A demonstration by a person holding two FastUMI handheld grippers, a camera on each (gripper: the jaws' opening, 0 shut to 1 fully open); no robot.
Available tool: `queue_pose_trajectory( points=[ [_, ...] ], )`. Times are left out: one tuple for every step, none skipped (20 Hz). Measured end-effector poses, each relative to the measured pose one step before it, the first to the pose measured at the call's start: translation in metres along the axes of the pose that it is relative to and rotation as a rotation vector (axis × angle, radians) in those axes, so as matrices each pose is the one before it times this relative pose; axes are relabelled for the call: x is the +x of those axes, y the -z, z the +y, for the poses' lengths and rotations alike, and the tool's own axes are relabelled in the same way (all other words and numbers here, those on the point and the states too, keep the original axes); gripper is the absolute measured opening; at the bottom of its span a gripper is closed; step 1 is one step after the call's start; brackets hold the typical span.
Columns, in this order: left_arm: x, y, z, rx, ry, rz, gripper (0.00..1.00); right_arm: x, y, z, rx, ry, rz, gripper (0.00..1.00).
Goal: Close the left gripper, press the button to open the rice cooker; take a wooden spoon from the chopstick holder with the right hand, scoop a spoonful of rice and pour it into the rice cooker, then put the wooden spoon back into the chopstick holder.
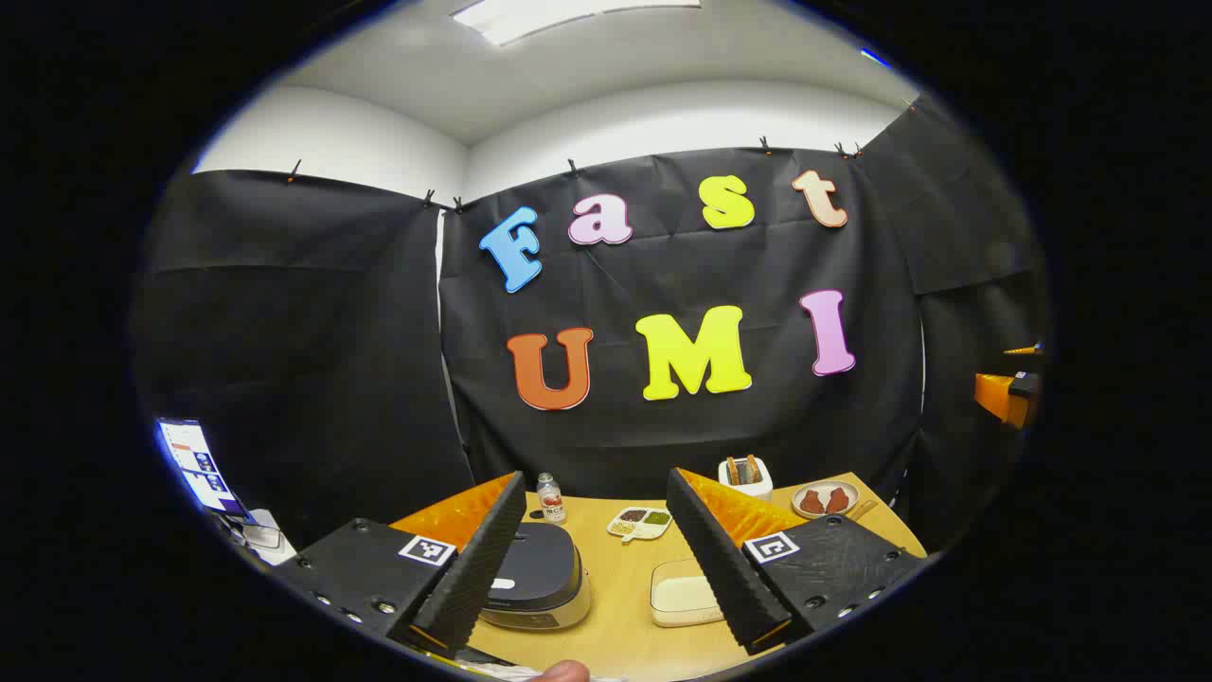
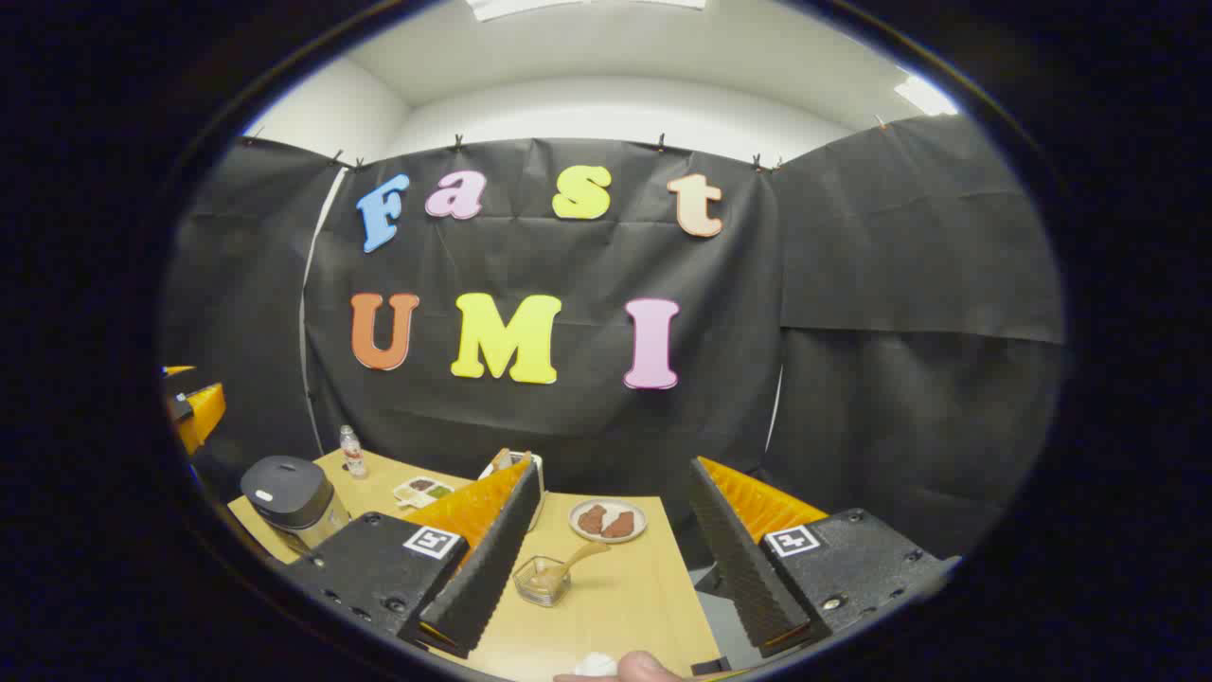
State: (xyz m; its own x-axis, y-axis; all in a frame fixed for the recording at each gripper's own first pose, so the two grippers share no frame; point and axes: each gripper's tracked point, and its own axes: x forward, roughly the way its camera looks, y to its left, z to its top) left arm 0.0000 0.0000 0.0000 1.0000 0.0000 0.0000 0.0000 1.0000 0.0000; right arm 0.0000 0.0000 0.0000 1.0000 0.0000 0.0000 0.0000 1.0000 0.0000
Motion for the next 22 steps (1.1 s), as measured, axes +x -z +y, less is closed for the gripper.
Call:
queue_pose_trajectory(
  points=[
    [0.00099, -0.00127, 0.00098, 0.00248, -0.00227, -0.00697, 0.95, 0.00045, -0.00246, -0.00098, -0.00168, 0.00546, -0.00685, 0.97],
    [0.00075, -0.00024, 0.00078, 0.00489, -0.00035, 0.00118, 0.95, 0.00055, -0.00009, 0.00037, 0.00384, 0.00028, -0.00401, 1.0],
    [0.00042, 0.00083, 0.00046, 0.00134, 0.0017, 0.0014, 0.95, -0.0008, 0.00055, -0.00014, 0.00255, 0.00143, 0.00193, 1.0],
    [0.00039, 0.0007, 0.00015, -0.00316, -0.0006, 0.00165, 0.95, 0.00039, 0.00141, 0.00003, 0.00251, 0.0, -0.00019, 1.0],
    [-0.00089, 0.00157, -0.00093, -0.00298, 0.00562, 0.00935, 0.95, -0.00003, 0.00068, -0.00041, 0.00024, 0.0021, 0.00482, 0.97],
    [0.00028, -0.00167, 0.00097, -0.00337, -0.00254, -0.00764, 0.95, 0.00044, 0.00087, -0.00033, 0.00119, -0.0011, 0.00224, 1.0],
    [-0.00036, -0.00106, 0.00086, 0.00152, -0.00204, -0.00395, 0.96, -0.00006, 0.00048, -0.00005, 0.00115, 0.00361, 0.00403, 1.0],
    [0.00047, -0.00035, 0.00092, 0.00302, 0.00035, 0.0002, 0.95, 0.00161, -0.00033, -0.00018, 0.00045, -0.00112, -0.00001, 0.97],
    [-0.00024, 0.0013, -0.00039, -0.0018, -0.00004, 0.0001, 0.95, -0.00011, -0.00085, 0.00079, -0.00151, 0.00101, -0.00085, 1.0],
    [0.00016, 0.00104, 0.00026, -0.00159, 0.00127, 0.00302, 0.95, -0.0001, 0.00131, -0.00083, -0.00414, 0.00125, 0.00072, 0.97],
    [0.00044, -0.00145, 0.0006, 0.00013, -0.00092, -0.00082, 0.95, -0.00016, 0.00069, 0.00019, -0.00106, 0.00012, 0.00155, 1.0],
    [-0.0012, -0.00082, 0.0018, -0.00067, -0.00291, -0.00218, 0.95, -0.00117, 0.00025, 0.00065, 0.0019, -0.00127, -0.00056, 1.0],
    [0.00031, -0.00022, 0.00014, -0.00047, -0.00012, -0.00169, 0.95, -0.00058, -0.00183, 0.00059, -0.00017, 0.00176, -0.00094, 1.0],
    [-0.00003, 0.0008, 0.00143, 0.00113, -0.00276, -0.00082, 0.95, 0.00146, 0.00107, -0.00079, -0.00105, 0.00191, -0.00086, 1.0],
    [0.00053, 0.00204, -0.00049, 0.00332, 0.00074, 0.00458, 0.95, -0.00029, 0.00042, 0.0005, -0.0019, -0.00031, 0.00024, 0.97],
    [0.00125, 0.00044, 0.00037, 0.00184, 0.00033, 0.0018, 0.95, 0.00023, 0.0013, -0.00084, -0.00262, 0.00416, 0.0023, 1.0],
    [0.00001, 0.00369, 0.00086, 0.00017, -0.00111, 0.0072, 0.95, -0.00012, 0.00058, 0.00128, -0.00331, -0.00282, 0.00236, 0.97],
    [0.00137, -0.00049, 0.00111, -0.00174, -0.00049, -0.00139, 0.95, -0.0009, 0.00188, -0.00023, -0.00283, 0.00623, 0.00332, 1.0],
    [0.00013, 0.00088, -0.00022, -0.00604, 0.00134, 0.0004, 0.9, 0.0002, -0.00043, 0.00042, -0.0011, -0.00064, -0.00326, 1.0],
    [0.00065, 0.00199, 0.00079, -0.00607, 0.00121, 0.00513, 0.95, 0.00086, -0.00055, 0.00035, -0.00264, 0.00561, -0.00032, 0.97],
    [0.00055, 0.00244, -0.0018, -0.00625, 0.01119, 0.00882, 0.95, 0.00128, 0.00036, -0.00054, -0.00263, 0.00354, -0.0004, 1.0],
    [0.00166, 0.00074, -0.00019, -0.00556, 0.00517, 0.00356, 0.95, 0.00048, 0.00147, 0.0024, -0.00177, 0.0018, 0.00421, 1.0]
  ],
)
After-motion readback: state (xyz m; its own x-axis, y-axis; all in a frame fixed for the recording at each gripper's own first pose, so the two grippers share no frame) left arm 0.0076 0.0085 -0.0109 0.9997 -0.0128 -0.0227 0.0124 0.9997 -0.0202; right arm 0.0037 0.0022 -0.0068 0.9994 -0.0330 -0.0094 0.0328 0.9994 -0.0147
